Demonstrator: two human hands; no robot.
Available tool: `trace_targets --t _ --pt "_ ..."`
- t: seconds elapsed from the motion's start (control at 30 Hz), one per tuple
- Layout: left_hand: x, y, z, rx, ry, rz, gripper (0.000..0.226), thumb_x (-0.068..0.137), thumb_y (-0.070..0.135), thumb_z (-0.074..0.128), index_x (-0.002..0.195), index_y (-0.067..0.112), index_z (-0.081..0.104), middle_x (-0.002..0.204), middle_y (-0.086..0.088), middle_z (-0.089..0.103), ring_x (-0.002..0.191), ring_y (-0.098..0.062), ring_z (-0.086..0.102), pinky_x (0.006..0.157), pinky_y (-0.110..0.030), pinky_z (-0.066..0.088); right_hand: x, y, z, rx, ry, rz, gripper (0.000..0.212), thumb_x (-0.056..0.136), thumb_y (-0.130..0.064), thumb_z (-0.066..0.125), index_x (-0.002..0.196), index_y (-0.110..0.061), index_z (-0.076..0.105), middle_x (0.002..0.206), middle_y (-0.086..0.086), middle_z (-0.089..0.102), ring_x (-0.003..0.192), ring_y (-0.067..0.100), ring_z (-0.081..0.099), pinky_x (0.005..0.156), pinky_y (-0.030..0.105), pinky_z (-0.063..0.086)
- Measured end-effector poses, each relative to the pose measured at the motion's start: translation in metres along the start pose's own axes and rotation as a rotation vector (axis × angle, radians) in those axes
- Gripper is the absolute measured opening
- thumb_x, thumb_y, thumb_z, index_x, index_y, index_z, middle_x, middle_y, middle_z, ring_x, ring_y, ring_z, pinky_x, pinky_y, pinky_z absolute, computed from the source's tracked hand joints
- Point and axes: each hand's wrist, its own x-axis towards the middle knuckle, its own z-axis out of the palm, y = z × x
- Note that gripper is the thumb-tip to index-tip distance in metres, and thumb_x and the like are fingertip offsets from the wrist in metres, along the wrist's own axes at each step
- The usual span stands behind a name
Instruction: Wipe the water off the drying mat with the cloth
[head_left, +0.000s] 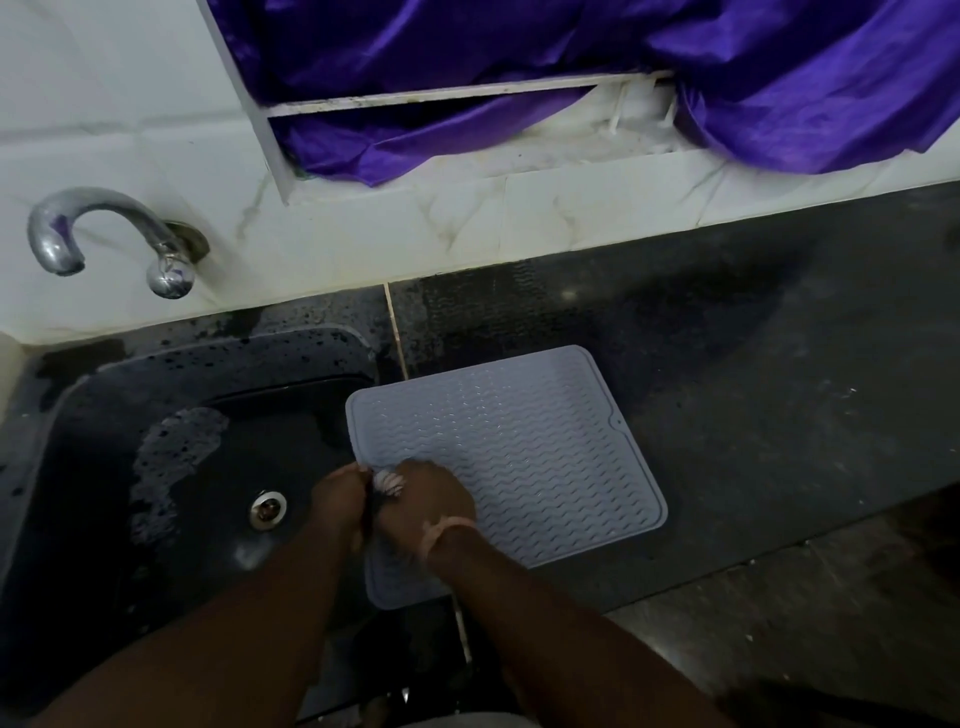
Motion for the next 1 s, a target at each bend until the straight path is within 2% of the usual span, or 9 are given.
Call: trace_targets --t 0.13,0.2,0.3,0.43,0.63,0.7,0.83,0.93,1.0 --pt "0.008 -0.004 -0.012 0.02 -0.021 0.015 0.022 0.09 0.0 0.057 0.104 0.007 0.073 0.105 -0.02 0.073 0.098 -0.039 0.07 0.088 -0.056 0.058 0.016 0.062 -0.05 0.059 0.275 0.226 0.021 0.094 -0.035 0.05 0.095 -0.02 0.065 0.086 -0.001 0.064 0.083 0.02 0.066 0.075 0.033 0.056" --pt "0.008 -0.006 -0.012 0.023 -0.037 0.029 0.02 0.092 0.003 0.058 0.105 0.009 0.071 0.107 -0.017 0.072 0.098 -0.035 0.07 0.082 -0.051 0.06 0.022 0.104 -0.08 -0.06 0.448 0.356 0.022 0.095 -0.036 0.049 0.098 -0.02 0.064 0.092 0.002 0.065 0.083 0.02 0.064 0.074 0.034 0.055" --pt "0.006 -0.004 -0.01 0.024 -0.017 0.045 0.017 0.098 0.003 0.053 0.095 0.012 0.067 0.097 -0.013 0.069 0.089 -0.029 0.067 0.071 -0.039 0.057 0.026 0.14 -0.109 -0.152 0.571 0.497 0.033 0.095 -0.033 0.051 0.119 -0.012 0.06 0.116 0.012 0.062 0.104 0.031 0.06 0.078 0.041 0.051" --pt "0.008 -0.002 -0.011 0.03 -0.023 0.036 0.022 0.101 0.002 0.049 0.103 0.016 0.066 0.095 -0.008 0.069 0.086 -0.024 0.067 0.065 -0.037 0.055 0.025 0.117 -0.092 -0.273 0.517 0.429 0.035 0.096 -0.031 0.049 0.124 -0.01 0.055 0.119 0.013 0.059 0.105 0.03 0.058 0.078 0.04 0.052" --pt "0.019 -0.005 -0.014 0.068 -0.055 0.008 0.021 0.095 0.005 0.057 0.108 0.011 0.073 0.102 -0.015 0.076 0.092 -0.033 0.074 0.079 -0.048 0.062 0.004 0.032 -0.01 -0.313 0.28 0.187 0.049 0.092 -0.033 0.053 0.135 -0.008 0.048 0.127 0.012 0.054 0.11 0.027 0.055 0.088 0.037 0.052" --pt "0.019 -0.005 -0.014 0.082 -0.038 -0.003 0.019 0.095 0.009 0.057 0.106 0.01 0.073 0.102 -0.017 0.075 0.093 -0.033 0.072 0.076 -0.045 0.061 0.003 0.008 0.013 -0.274 0.165 0.071 0.046 0.093 -0.036 0.054 0.13 -0.01 0.051 0.124 0.012 0.054 0.11 0.029 0.055 0.092 0.04 0.051" --pt "0.024 -0.005 -0.017 0.06 -0.029 0.006 0.027 0.098 0.015 0.052 0.117 0.007 0.069 0.115 -0.021 0.071 0.103 -0.037 0.068 0.093 -0.052 0.056 0.007 -0.017 0.025 -0.03 0.009 -0.096 0.02 0.087 -0.031 0.059 0.103 -0.02 0.064 0.101 0.003 0.065 0.096 0.023 0.063 0.085 0.038 0.055" --pt "0.013 0.0 -0.015 0.054 -0.06 0.004 0.022 0.097 0.008 0.053 0.11 0.007 0.07 0.106 -0.018 0.073 0.099 -0.034 0.07 0.08 -0.045 0.061 0.015 0.009 -0.005 0.082 0.178 -0.041 0.021 0.095 -0.031 0.05 0.1 -0.021 0.067 0.094 -0.003 0.066 0.089 0.016 0.063 0.082 0.034 0.055" --pt "0.014 0.0 -0.014 0.07 -0.054 -0.019 0.02 0.094 0.007 0.056 0.107 0.007 0.071 0.105 -0.017 0.073 0.098 -0.034 0.07 0.082 -0.047 0.061 0.019 0.046 -0.038 0.022 0.34 0.076 0.025 0.095 -0.031 0.046 0.106 -0.022 0.066 0.097 -0.003 0.064 0.091 0.015 0.063 0.079 0.032 0.054"
